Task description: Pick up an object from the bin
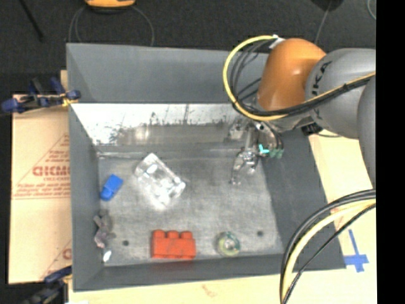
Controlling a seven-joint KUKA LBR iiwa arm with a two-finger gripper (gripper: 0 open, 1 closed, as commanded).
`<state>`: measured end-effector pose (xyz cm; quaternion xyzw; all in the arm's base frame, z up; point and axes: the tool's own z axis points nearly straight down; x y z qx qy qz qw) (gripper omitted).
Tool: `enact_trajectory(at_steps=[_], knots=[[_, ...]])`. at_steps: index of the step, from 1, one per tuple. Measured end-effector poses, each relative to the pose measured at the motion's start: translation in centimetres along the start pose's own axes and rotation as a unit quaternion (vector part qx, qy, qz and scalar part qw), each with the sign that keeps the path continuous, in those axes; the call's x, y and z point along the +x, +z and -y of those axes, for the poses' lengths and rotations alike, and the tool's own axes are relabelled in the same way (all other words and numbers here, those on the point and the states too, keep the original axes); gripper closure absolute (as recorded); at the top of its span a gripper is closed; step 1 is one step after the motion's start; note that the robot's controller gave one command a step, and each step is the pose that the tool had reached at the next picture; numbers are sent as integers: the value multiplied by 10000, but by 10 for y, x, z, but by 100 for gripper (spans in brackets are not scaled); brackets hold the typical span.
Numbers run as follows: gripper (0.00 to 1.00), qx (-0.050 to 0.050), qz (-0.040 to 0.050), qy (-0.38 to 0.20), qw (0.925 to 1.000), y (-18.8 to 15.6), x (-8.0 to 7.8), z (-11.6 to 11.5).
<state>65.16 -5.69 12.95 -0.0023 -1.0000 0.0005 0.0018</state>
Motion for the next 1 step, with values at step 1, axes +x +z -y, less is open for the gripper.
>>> enact_trajectory(at_steps=[1], knots=[[0,0,65,-373,9993,48,-4,51]])
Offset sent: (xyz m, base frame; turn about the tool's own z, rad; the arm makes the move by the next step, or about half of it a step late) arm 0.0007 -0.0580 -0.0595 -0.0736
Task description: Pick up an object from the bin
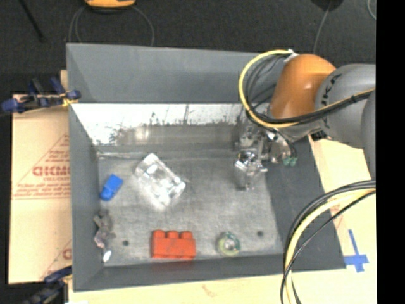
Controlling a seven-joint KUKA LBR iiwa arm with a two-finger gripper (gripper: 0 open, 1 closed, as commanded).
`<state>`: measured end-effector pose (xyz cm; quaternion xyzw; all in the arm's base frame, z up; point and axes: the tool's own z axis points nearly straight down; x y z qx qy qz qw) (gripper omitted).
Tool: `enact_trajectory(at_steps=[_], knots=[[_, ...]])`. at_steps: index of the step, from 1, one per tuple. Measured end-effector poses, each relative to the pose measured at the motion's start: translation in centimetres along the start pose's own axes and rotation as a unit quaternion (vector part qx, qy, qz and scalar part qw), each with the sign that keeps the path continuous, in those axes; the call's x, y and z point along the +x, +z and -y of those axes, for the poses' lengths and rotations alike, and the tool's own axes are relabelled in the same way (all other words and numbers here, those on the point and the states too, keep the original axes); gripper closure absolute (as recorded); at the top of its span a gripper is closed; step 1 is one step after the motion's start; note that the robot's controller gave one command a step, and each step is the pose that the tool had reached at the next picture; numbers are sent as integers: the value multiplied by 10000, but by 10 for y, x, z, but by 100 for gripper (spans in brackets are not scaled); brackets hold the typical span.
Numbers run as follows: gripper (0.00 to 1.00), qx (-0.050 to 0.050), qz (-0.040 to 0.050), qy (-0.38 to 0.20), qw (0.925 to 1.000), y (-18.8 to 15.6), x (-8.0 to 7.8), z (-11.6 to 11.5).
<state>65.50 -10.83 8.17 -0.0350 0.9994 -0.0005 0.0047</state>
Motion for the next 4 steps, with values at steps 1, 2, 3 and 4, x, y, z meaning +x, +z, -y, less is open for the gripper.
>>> enact_trajectory(at_steps=[1,2,3,4], knots=[[0,4,1,443,9990,-21,2,41],[0,-4,-11,918,9958,-27,7,48],[0,-64,-5,2779,9606,1,6,44],[0,-42,48,3353,9421,4,11,32]])
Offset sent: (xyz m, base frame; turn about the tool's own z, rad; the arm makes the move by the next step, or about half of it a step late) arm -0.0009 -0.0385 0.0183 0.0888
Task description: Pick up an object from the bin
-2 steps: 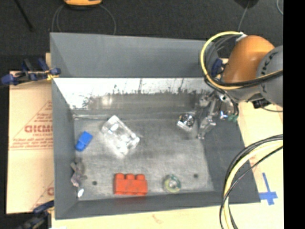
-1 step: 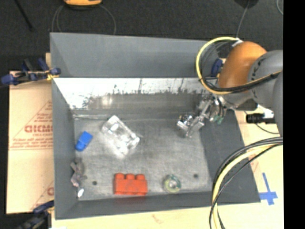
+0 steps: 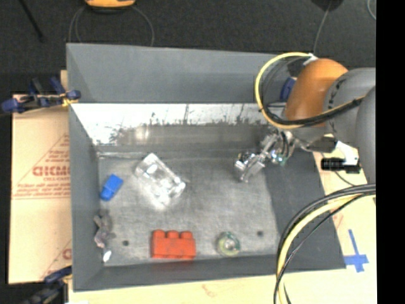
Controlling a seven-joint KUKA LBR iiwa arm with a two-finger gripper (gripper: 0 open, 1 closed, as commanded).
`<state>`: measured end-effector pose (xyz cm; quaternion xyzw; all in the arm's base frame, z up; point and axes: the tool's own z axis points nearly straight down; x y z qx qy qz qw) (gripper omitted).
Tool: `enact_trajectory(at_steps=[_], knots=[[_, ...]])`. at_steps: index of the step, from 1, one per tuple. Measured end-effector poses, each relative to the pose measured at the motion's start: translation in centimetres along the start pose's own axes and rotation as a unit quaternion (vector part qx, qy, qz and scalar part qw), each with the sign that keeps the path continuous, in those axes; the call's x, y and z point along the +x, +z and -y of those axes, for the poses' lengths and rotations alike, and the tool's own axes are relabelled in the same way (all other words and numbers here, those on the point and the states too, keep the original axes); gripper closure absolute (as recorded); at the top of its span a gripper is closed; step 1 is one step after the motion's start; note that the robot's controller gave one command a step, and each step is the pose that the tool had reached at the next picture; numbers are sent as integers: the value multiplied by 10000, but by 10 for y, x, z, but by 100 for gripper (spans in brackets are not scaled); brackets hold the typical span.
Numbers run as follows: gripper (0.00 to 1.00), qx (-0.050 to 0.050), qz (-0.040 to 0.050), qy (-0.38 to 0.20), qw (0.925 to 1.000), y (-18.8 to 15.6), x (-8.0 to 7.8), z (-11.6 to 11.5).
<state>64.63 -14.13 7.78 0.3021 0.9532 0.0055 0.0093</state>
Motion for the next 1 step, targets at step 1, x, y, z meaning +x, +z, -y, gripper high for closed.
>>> enact_trajectory(at_steps=[1], knots=[[100,51,-7,4,10000,2,0,5]])
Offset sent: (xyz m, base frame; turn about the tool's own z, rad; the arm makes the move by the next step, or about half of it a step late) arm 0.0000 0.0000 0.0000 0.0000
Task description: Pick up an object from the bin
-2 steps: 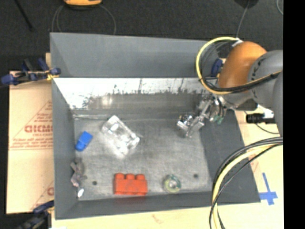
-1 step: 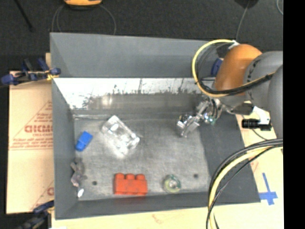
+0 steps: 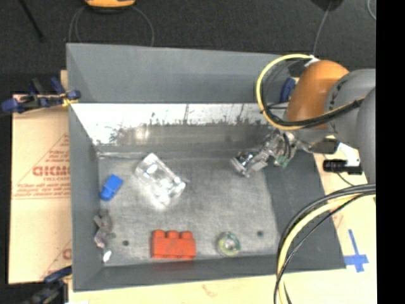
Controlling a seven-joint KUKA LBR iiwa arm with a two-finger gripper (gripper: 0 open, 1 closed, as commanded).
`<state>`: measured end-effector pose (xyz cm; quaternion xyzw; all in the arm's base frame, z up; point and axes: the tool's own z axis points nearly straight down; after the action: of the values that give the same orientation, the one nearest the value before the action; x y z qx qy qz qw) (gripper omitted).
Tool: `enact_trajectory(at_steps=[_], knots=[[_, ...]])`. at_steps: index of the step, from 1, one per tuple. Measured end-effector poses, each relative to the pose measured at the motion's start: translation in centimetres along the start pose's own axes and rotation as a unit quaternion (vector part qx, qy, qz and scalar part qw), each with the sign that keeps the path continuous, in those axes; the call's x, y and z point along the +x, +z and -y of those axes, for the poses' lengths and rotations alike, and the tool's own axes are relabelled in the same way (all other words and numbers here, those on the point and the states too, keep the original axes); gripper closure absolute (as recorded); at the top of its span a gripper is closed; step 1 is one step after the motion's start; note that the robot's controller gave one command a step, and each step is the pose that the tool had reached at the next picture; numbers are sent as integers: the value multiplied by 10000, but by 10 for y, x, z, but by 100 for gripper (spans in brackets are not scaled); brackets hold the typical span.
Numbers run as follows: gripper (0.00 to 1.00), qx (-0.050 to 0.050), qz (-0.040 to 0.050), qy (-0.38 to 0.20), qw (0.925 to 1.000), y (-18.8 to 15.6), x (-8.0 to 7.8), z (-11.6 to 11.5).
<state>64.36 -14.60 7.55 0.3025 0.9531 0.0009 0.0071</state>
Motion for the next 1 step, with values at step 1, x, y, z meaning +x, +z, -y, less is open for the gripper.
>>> enact_trajectory(at_steps=[1], knots=[[100,3,-6,-24,10000,-77,-4,-1]])
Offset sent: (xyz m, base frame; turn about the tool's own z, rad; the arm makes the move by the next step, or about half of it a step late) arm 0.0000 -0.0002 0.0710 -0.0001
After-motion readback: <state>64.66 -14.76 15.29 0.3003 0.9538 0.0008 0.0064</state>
